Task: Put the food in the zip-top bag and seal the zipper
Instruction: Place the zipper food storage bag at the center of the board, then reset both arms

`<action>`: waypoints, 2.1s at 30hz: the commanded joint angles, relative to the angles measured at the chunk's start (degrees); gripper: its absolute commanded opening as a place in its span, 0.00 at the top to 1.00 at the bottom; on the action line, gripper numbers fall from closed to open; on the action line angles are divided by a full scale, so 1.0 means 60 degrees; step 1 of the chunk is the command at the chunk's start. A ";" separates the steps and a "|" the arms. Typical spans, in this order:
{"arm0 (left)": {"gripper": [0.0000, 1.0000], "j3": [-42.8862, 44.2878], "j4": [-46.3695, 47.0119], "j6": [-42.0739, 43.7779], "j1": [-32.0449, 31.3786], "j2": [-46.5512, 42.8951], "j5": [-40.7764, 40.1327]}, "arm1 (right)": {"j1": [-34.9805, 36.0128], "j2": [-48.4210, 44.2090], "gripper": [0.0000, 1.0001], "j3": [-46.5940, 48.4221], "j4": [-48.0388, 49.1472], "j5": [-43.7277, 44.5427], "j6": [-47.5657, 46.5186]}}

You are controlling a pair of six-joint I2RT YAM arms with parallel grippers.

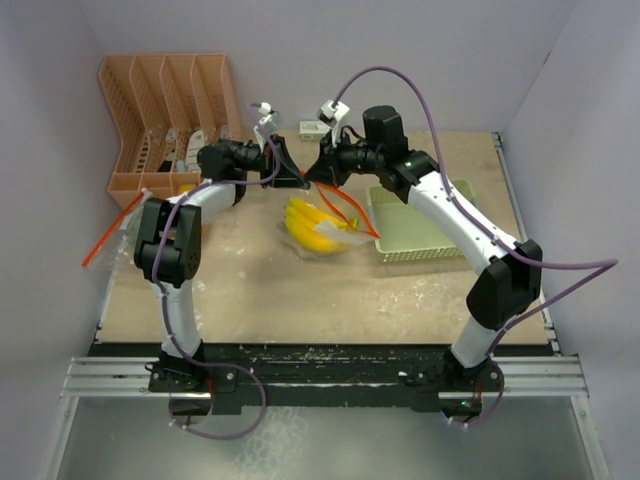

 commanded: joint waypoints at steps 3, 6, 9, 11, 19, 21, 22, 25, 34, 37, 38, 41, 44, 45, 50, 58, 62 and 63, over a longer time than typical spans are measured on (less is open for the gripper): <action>1.00 0.0507 0.1112 -0.0157 0.0281 -0.0165 -0.0229 | -0.0004 -0.0517 1.00 -0.0332 -0.0239 0.1255 -0.0347; 1.00 0.0751 0.1110 -0.0408 0.0475 0.0000 -0.0241 | -0.0016 -0.0758 1.00 -0.0678 -0.0259 0.1491 -0.0490; 1.00 0.0837 0.1112 -0.0462 0.0662 0.0015 -0.0575 | -0.0046 -0.1085 1.00 -0.0961 -0.0335 0.1728 -0.0710; 1.00 0.0953 0.1112 -0.0544 0.0794 0.0043 -0.0744 | -0.0075 -0.1228 1.00 -0.1085 -0.0431 0.1903 -0.0846; 1.00 0.1248 0.1112 -0.0882 0.1649 0.0036 -0.1726 | -0.0151 -0.1849 1.00 -0.2141 -0.0677 0.2217 -0.0716; 1.00 0.1211 0.1112 -0.0952 0.2044 0.0059 -0.2322 | -0.0151 -0.2165 1.00 -0.2753 -0.0582 0.2358 -0.0473; 1.00 0.1168 0.1112 -0.0992 0.2215 0.0082 -0.2648 | -0.0151 -0.2408 1.00 -0.2986 -0.0556 0.2417 -0.0385; 1.00 0.1158 0.1108 -0.1174 0.2677 0.0152 -0.3335 | -0.0152 -0.2952 0.99 -0.3571 -0.0623 0.2728 -0.0120; 1.00 0.0837 0.1112 -0.1219 0.3027 0.0254 -0.3694 | -0.0151 -0.3906 0.96 -0.4349 -0.0984 0.3128 0.0207; 1.00 0.0745 0.1110 -0.1322 0.3016 0.0262 -0.3636 | -0.0159 -0.3731 0.75 -0.4230 -0.0978 0.3244 0.0325; 1.00 0.0744 0.1112 -0.1351 0.3001 0.0269 -0.3599 | -0.0155 -0.3646 0.59 -0.4145 -0.0964 0.3328 0.0361; 0.26 0.0639 0.1112 -0.1452 0.2937 0.0287 -0.3657 | -0.0159 -0.3433 0.25 -0.3849 -0.0853 0.3649 0.0611; 0.01 0.0352 0.1112 -0.1218 0.2828 0.0069 -0.3519 | -0.0151 -0.3343 0.00 -0.3582 -0.0733 0.3795 0.0737; 0.01 0.0250 0.1110 -0.1115 0.2822 -0.0059 -0.3526 | -0.0151 -0.3363 0.00 -0.3546 -0.0685 0.3888 0.0819; 0.01 -0.0459 0.1087 -0.0685 0.2808 -0.0883 -0.3802 | -0.0151 -0.3380 0.01 -0.3417 -0.0533 0.4587 0.1423; 0.01 -0.1484 -0.0216 0.1042 0.2251 -0.2086 -0.3560 | -0.0151 -0.3112 0.01 -0.3182 -0.0790 0.6976 0.2514; 0.01 -0.1718 -0.1218 0.2081 0.2037 -0.2455 -0.3344 | -0.0151 -0.3239 0.00 -0.3327 -0.0683 0.6992 0.2564; 0.01 -0.1776 -0.1298 0.2160 0.2018 -0.2513 -0.3354 | -0.0151 -0.3317 0.01 -0.3422 -0.0596 0.6972 0.2558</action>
